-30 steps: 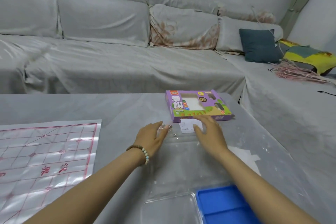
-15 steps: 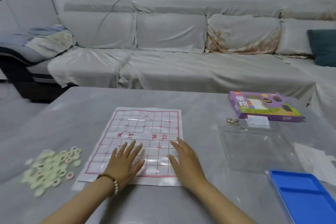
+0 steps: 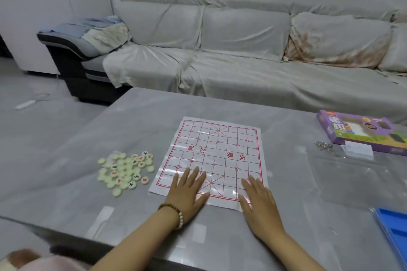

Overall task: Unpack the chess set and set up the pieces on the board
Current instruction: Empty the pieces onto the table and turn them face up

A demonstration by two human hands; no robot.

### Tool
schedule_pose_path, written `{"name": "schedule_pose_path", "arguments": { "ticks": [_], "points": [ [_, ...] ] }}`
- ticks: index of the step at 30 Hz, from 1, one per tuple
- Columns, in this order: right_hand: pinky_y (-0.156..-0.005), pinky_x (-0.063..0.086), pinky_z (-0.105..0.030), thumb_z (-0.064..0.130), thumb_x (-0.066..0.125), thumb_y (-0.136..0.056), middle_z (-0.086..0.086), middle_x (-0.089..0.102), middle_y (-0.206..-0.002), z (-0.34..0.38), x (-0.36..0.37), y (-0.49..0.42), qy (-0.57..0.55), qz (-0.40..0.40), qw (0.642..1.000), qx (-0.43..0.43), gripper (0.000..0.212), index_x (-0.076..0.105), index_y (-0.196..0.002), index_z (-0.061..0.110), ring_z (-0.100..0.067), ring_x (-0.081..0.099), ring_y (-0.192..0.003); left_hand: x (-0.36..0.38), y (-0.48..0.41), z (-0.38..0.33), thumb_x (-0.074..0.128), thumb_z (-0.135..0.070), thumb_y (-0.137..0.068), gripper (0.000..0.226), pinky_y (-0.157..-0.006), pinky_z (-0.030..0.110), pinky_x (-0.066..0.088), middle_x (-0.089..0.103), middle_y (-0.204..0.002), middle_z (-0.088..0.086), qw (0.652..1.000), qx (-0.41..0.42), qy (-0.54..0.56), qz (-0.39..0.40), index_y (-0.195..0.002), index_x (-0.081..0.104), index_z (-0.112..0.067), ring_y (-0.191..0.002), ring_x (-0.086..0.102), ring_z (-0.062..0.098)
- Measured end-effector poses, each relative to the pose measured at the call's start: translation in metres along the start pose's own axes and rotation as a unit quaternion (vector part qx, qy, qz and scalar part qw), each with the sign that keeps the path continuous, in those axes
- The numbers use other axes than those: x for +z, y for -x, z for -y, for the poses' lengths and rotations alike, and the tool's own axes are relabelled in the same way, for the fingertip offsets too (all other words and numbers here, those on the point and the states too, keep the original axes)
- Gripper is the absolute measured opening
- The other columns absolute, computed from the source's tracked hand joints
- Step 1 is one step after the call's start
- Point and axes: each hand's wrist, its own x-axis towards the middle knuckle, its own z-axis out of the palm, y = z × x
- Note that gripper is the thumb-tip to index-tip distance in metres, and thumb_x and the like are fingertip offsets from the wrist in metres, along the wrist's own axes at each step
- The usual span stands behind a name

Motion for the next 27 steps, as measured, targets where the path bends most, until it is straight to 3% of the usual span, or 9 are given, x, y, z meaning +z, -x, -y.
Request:
{"name": "schedule_pose_path", "arguments": {
  "ticks": [2, 4, 8, 10, 12, 16, 21, 24, 27],
  "points": [
    [-0.116, -0.003, -0.026, 0.051, 0.024, -0.098, 0.011, 0.005, -0.158, 0.008, -0.003, -0.001, -0.022, -0.002, 1.000, 0.003, 0.055, 0.015, -0.149, 0.032, -0.009, -0.001, -0.146, -0.007, 0.002, 0.003, -0.002, -0.074, -0.078, 0.083, -0.114, 0.035, -0.009, -0.009, -0.156, -0.006, 1.000, 0.008, 0.017, -0.006, -0.148, 0.000, -0.029, -0.143, -0.013, 0.015],
    [-0.117, 0.002, -0.027, 0.042, 0.034, -0.099, 0.013, 0.009, -0.157, 0.022, -0.005, -0.005, -0.055, -0.018, 0.998, -0.017, 0.052, 0.019, -0.147, 0.033, -0.008, 0.003, -0.146, -0.019, 0.005, 0.013, 0.021, -0.057, -0.094, 0.064, -0.117, 0.033, -0.003, -0.003, -0.157, -0.007, 0.999, 0.012, 0.041, -0.020, -0.149, 0.007, -0.026, -0.144, -0.007, 0.014],
    [-0.115, 0.015, -0.025, 0.042, 0.044, -0.096, 0.023, 0.022, -0.149, 0.077, 0.000, -0.015, -0.126, 0.010, 0.987, -0.101, 0.047, 0.031, -0.141, 0.040, -0.001, 0.017, -0.141, -0.053, 0.021, 0.056, 0.021, -0.067, -0.080, 0.075, -0.111, 0.028, 0.021, 0.032, -0.149, -0.004, 0.990, 0.022, 0.074, -0.115, -0.140, 0.036, -0.025, -0.137, 0.028, 0.014],
    [-0.115, 0.018, -0.021, 0.038, 0.050, -0.095, 0.025, 0.028, -0.145, 0.110, 0.007, -0.021, -0.158, 0.032, 0.974, -0.158, 0.045, 0.037, -0.138, 0.039, 0.004, 0.023, -0.135, -0.069, 0.033, 0.085, 0.024, -0.066, -0.075, 0.074, -0.099, 0.030, 0.037, 0.052, -0.131, -0.001, 0.981, 0.007, 0.103, -0.164, -0.126, 0.054, -0.022, -0.120, 0.047, 0.015],
    [-0.112, 0.028, -0.022, 0.033, 0.055, -0.093, 0.021, 0.040, -0.140, 0.142, 0.017, -0.027, -0.194, 0.036, 0.958, -0.206, 0.041, 0.046, -0.133, 0.035, 0.003, 0.035, -0.130, -0.078, 0.048, 0.115, 0.033, -0.062, -0.075, 0.063, -0.086, 0.028, 0.044, 0.061, -0.113, -0.002, 0.969, -0.010, 0.126, -0.212, -0.111, 0.064, -0.021, -0.105, 0.052, 0.010],
    [-0.102, 0.028, -0.010, 0.032, 0.058, -0.091, 0.014, 0.048, -0.133, 0.195, 0.041, -0.040, -0.186, 0.056, 0.947, -0.257, 0.038, 0.052, -0.129, 0.030, -0.003, 0.042, -0.123, -0.075, 0.076, 0.160, 0.044, -0.061, -0.074, 0.047, -0.073, 0.029, 0.045, 0.061, -0.097, -0.009, 0.969, -0.044, 0.092, -0.225, -0.099, 0.067, -0.028, -0.091, 0.054, 0.011],
    [-0.102, 0.026, -0.021, 0.035, 0.053, -0.090, 0.005, 0.054, -0.129, 0.224, 0.074, -0.048, -0.118, 0.050, 0.939, -0.319, 0.040, 0.058, -0.128, 0.024, -0.013, 0.044, -0.122, -0.046, 0.109, 0.191, 0.048, -0.065, -0.074, 0.043, -0.070, 0.024, 0.044, 0.057, -0.092, -0.016, 0.970, -0.065, 0.097, -0.215, -0.097, 0.066, -0.033, -0.084, 0.053, 0.007],
    [-0.097, 0.035, -0.027, 0.040, 0.049, -0.088, 0.003, 0.059, -0.121, 0.227, 0.088, -0.051, -0.090, 0.029, 0.937, -0.335, 0.038, 0.065, -0.118, 0.023, -0.016, 0.050, -0.116, -0.040, 0.114, 0.196, 0.050, -0.068, -0.071, 0.045, -0.071, 0.017, 0.041, 0.053, -0.089, -0.024, 0.956, -0.088, 0.170, -0.225, -0.098, 0.066, -0.036, -0.084, 0.049, -0.001],
    [-0.093, 0.042, -0.034, 0.040, 0.055, -0.085, 0.005, 0.061, -0.114, 0.227, 0.097, -0.052, -0.125, -0.017, 0.939, -0.321, 0.030, 0.071, -0.105, 0.025, -0.015, 0.052, -0.111, -0.040, 0.109, 0.193, 0.052, -0.068, -0.068, 0.040, -0.071, 0.020, 0.041, 0.051, -0.086, -0.029, 0.952, -0.088, 0.188, -0.223, -0.093, 0.065, -0.040, -0.083, 0.047, -0.007]
  ]
}}
